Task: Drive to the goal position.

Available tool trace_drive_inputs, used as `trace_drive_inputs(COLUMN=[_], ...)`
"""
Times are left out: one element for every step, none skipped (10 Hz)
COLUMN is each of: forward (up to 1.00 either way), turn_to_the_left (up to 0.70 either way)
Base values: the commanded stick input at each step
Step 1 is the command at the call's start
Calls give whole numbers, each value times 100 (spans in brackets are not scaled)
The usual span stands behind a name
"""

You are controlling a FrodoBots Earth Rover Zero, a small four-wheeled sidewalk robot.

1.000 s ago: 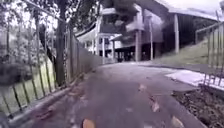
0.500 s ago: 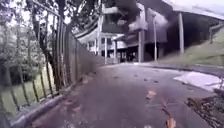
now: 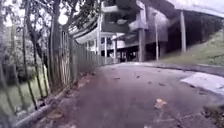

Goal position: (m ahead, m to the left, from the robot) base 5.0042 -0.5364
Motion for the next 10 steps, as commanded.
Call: trace_drive_inputs(forward=[70, 70, 70, 70, 70, 70, 70, 70, 70, 70], turn_to_the_left=[0, 0, 0, 0, 0, 0, 0, 29, 35, 29])
